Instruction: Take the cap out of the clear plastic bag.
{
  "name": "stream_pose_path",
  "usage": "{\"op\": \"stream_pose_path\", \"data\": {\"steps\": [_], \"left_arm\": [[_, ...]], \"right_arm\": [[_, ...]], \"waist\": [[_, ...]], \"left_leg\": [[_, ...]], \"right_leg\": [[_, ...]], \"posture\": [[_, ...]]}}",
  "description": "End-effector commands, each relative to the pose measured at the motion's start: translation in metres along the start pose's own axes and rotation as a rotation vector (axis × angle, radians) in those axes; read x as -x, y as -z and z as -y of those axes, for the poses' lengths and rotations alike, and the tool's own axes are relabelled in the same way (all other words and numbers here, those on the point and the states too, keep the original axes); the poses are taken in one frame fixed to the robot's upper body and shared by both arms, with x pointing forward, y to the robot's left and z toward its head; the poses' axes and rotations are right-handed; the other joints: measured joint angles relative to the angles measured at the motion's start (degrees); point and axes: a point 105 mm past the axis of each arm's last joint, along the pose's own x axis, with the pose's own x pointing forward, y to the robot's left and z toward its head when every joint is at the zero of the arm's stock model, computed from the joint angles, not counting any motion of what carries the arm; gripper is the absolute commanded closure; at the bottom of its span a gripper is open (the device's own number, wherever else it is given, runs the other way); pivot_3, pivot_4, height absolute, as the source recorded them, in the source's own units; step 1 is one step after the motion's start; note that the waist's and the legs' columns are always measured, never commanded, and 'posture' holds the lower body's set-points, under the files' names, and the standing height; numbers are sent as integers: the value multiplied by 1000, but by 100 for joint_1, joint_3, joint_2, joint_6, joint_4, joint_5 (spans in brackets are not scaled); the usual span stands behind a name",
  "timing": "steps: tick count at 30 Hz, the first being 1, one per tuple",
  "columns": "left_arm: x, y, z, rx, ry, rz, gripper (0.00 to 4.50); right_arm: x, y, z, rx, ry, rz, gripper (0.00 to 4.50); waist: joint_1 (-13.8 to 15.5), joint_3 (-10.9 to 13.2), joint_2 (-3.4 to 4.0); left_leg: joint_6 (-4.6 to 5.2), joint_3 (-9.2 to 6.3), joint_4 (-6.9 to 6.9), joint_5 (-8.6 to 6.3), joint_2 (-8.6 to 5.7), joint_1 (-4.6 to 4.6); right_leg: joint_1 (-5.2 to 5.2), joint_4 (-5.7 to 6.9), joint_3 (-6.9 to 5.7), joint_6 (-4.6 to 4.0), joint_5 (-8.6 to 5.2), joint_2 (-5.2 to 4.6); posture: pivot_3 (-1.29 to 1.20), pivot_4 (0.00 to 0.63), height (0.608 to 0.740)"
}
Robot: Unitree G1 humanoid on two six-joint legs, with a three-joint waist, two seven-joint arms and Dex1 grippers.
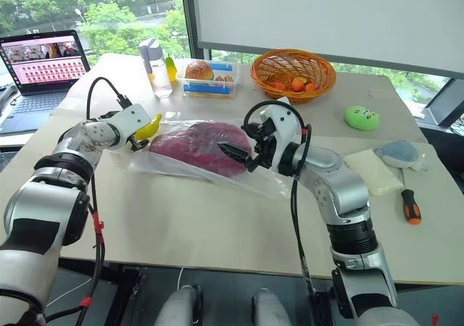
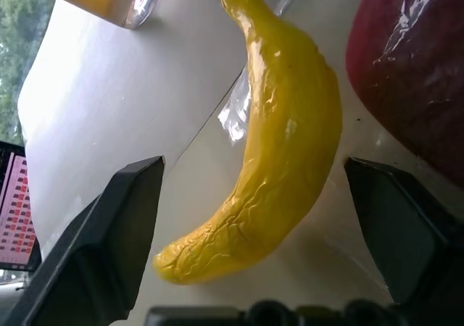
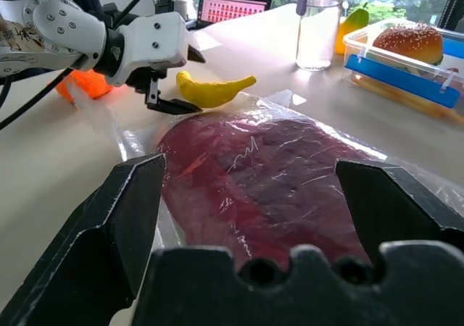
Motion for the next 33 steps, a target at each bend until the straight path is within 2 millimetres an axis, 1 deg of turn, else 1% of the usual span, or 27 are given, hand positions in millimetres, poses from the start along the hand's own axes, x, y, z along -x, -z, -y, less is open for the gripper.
{"op": "stream_pose_path", "data": {"steps": [1, 3, 5, 6, 8, 12, 16, 18, 19, 20, 22, 24, 25, 26, 27, 28, 29, 30, 33], "left_arm": [[1, -3, -5, 2, -19, 1, 1822], [1, -2, -5, 10, -23, 2, 2594], [1, -1, -5, 16, -24, 2, 3205], [1, 0, -5, 23, -22, 3, 3410], [2, 1, -6, 36, -23, 6, 3653], [4, 0, -12, 44, -44, 19, 3837], [12, -21, -34, 50, -110, 102, 3891], [20, -37, -53, 94, -158, 182, 2892], [26, -42, -63, 86, -184, 206, 2635], [32, -43, -72, 64, -212, 216, 2351], [42, -38, -88, -13, -263, 202, 1661], [51, -21, -97, -79, -286, 152, 971], [54, -12, -99, -89, -291, 131, 666], [58, -3, -102, -92, -298, 110, 263], [62, 21, -102, -65, -299, 54, 68], [66, 45, -100, -40, -301, -4, 68], [69, 60, -98, -24, -302, -42, 68], [73, 80, -94, -25, -299, -97, 68], [79, 107, -84, 9, -284, -143, 68]], "right_arm": [[6, -20, 0, 57, 15, 64, 0], [7, -21, 1, 60, 19, 64, 0], [7, -21, 1, 62, 22, 63, 0], [7, -21, 1, 62, 22, 62, 0], [7, -21, 1, 65, 21, 60, 0], [6, -21, 0, 66, 17, 60, 0], [5, -22, -1, 65, 12, 63, 0], [4, -21, -1, 63, 9, 65, 0], [3, -21, -2, 62, 8, 65, 0], [2, -21, -2, 59, 5, 66, 0], [1, -20, -4, 52, -5, 66, 0], [-1, -19, -6, 46, -18, 64, 0], [-2, -19, -7, 44, -24, 63, 0], [-3, -18, -8, 42, -31, 62, 0], [-5, -18, -9, 36, -44, 63, 0], [-8, -17, -11, 31, -58, 63, 0], [-10, -16, -13, 28, -67, 63, 0], [-13, -16, -15, 25, -82, 64, 0], [-18, -16, -18, 19, -112, 67, 0]], "waist": [[1, 0, 0], [1, 0, 0], [1, 0, 0], [1, 0, 0], [1, 0, 0], [1, 0, 0], [2, 0, 0], [3, 0, -1], [4, 1, -1], [4, 1, -1], [-13, 1, -1], [-68, 1, 0], [-86, 1, 0], [-85, 1, 1], [-92, 1, 1], [-127, 0, 3], [-143, 0, 4], [-147, 0, 4], [-121, 1, 3]], "left_leg": [[0, 0, 0, 0, 0, 0], [0, 0, 0, 0, 0, 0], [0, 0, 0, 0, 0, 0], [0, 0, 0, 0, 0, 0], [0, 0, 0, 0, 0, 0], [0, 0, 1, 0, 0, 0], [0, -1, 1, 0, 0, 0], [0, -1, 1, 0, 0, 0], [0, -2, 1, 0, 0, 0], [0, -2, 1, 0, 0, 0], [0, -1, 1, 0, 0, 0], [0, -1, -1, 0, 0, 1], [0, 0, -3, 0, 0, 4], [0, -1, -4, 0, 0, 6], [0, -1, -3, 0, 0, 8], [0, 0, -2, 0, 1, 11], [0, 6, -3, 0, 3, 19], [0, 6, -3, 0, 4, 21], [0, 2, 0, 0, 7, 17]], "right_leg": [[0, 0, 0, 0, 0, 0], [0, 0, 0, 0, 0, 0], [0, 0, 0, 0, 0, 0], [0, 0, 0, 0, 0, 0], [0, 0, 0, 0, 0, 0], [0, 2, 0, 0, 0, 0], [0, 3, 0, 0, 0, 0], [0, 3, -1, 0, 0, 0], [0, 2, -2, 0, 0, 0], [0, 2, -1, 0, 0, 0], [0, 1, -1, 0, 0, 0], [0, 1, -1, 0, 0, 0], [0, 4, -1, -1, 0, 0], [0, 9, -1, -2, -1, 0], [0, 16, -1, -3, -3, 0], [0, 19, -1, -4, -5, 0], [0, 22, 1, -6, -6, 0], [0, 26, 0, -9, -7, 0], [-5, 33, -8, -12, -9, 1]], "posture": [[0, 150, 737], [0, 150, 737], [0, 150, 737], [0, 150, 737], [0, 150, 737], [0, 150, 737], [0, 150, 737], [0, 150, 737], [0, 150, 737], [0, 150, 737], [0, 150, 737], [0, 150, 737], [0, 150, 737], [0, 150, 737], [0, 150, 737], [0, 150, 737], [0, 150, 737], [0, 150, 737], [0, 150, 737]]}}
